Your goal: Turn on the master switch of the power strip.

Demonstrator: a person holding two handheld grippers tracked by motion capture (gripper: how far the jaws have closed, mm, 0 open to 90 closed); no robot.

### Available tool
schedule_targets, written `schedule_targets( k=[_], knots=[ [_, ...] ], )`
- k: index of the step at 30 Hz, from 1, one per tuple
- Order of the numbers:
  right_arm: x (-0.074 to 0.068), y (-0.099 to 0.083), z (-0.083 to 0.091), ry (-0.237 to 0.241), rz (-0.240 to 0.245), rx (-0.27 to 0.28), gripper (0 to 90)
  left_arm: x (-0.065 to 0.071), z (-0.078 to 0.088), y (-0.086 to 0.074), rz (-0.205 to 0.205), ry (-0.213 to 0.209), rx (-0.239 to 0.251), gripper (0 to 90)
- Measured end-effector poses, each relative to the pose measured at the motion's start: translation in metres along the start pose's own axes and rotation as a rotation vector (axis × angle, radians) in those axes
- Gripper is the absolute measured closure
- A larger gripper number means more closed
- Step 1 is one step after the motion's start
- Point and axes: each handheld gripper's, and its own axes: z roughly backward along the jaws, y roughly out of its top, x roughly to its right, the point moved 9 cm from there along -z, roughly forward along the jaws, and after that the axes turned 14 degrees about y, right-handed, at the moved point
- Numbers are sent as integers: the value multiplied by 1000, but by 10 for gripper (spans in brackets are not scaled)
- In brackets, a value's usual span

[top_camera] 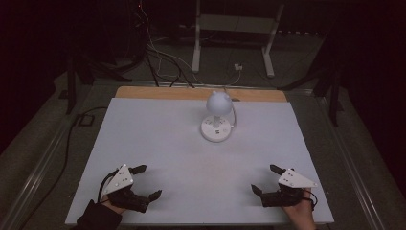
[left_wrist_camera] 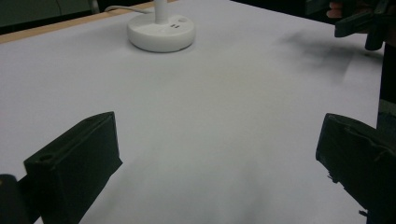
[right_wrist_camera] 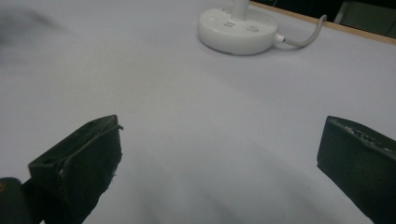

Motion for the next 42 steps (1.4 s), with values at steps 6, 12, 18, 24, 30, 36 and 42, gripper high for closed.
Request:
schedule_targets(
  k=[6,12,18,24,30,36,42],
  knots=[
    [1,-1,1,-9,-3,-18,0,0,0,0,-4,3,2,1],
    [3,-1,2,-30,-1,-34,0,0,0,0,0,0,10,2],
    [1,-1,1,-41,-5,-47,0,2,0,1,-3,-3,11,2],
    [-6,1,0,-38,-10,-54,0,2,0,1,-3,-4,11,1],
    [-7,1,-1,-25,-40,-68,0,3,0,1,-5,-4,10,1],
    [-12,4,-2,-3,-54,-75,0,2,0,1,-1,-4,9,2],
    [-17,5,-4,22,-70,-89,0,3,-1,0,-2,-11,3,1]
  ],
)
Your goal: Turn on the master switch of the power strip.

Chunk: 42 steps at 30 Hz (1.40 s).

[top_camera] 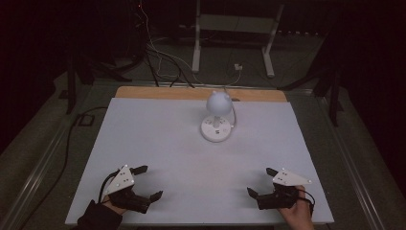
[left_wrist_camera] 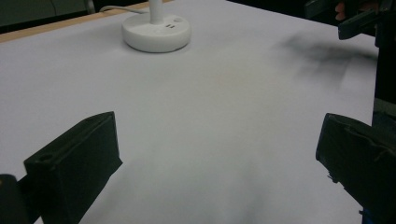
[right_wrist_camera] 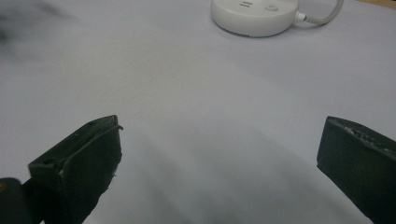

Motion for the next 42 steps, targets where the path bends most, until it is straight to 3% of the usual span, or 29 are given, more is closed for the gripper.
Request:
schedule_targets(
  k=[17,42],
  knots=[
    [-4,21,0,60,-42,16,0,1,0,0,1,0,2,2],
    [5,55,-1,89,-30,40,0,2,0,0,-3,-4,-2,1]
  ],
)
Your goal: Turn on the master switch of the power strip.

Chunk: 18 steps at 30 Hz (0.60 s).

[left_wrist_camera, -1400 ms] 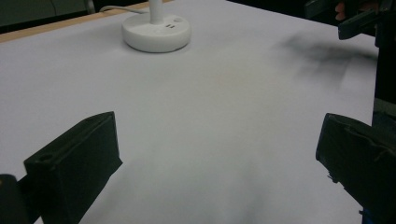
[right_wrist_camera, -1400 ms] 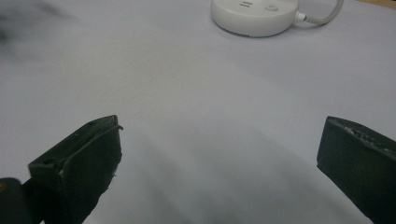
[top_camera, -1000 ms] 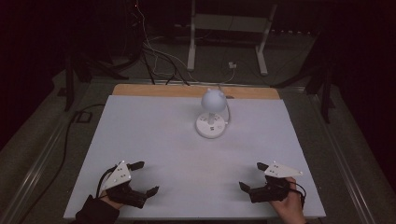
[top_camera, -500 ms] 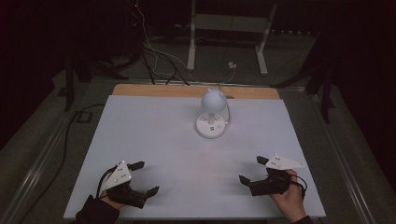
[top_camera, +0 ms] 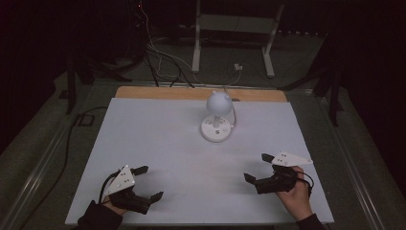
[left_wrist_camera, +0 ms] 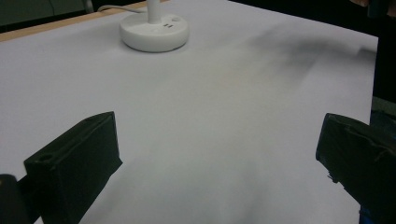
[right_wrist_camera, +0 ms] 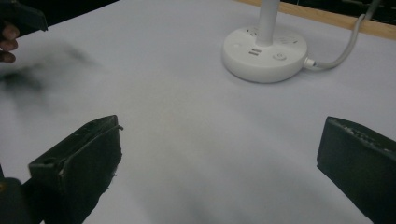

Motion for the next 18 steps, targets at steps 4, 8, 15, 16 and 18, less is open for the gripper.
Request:
schedule_targets(
  k=[4,8,15,16,18],
  knots=[
    [4,8,1,-6,6,8,0,0,0,0,3,0,1,2],
    [7,12,2,-9,11,12,0,0,0,0,4,-2,2,2],
    [14,24,2,-7,8,31,0,0,0,0,2,-1,0,2],
    [14,24,2,-7,8,31,0,0,0,0,1,-1,0,2],
    [15,27,1,-4,10,32,0,0,0,0,-2,-1,0,1]
  ],
)
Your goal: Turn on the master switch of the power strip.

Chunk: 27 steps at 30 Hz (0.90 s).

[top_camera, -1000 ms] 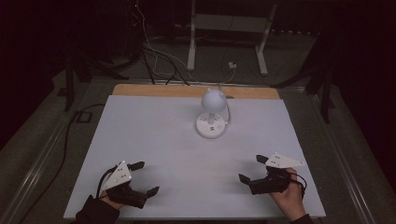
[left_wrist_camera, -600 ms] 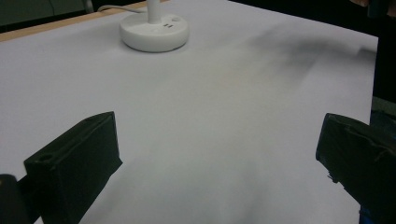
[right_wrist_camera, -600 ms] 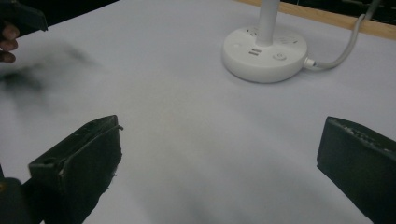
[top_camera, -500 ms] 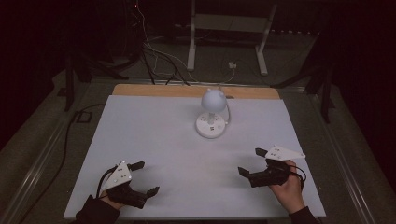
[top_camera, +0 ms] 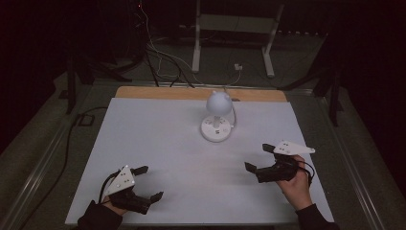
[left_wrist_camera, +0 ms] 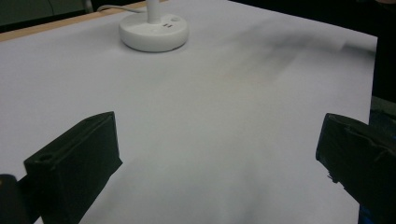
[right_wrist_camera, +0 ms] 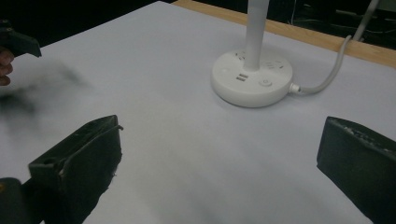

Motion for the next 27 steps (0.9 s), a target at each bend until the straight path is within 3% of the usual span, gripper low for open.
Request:
schedule_targets(
  k=[15,27],
  knots=[
    [15,17,-16,36,-6,7,0,0,0,0,4,-1,2,1],
    [28,33,-27,36,0,17,0,-1,1,0,4,0,5,2]
  ],
)
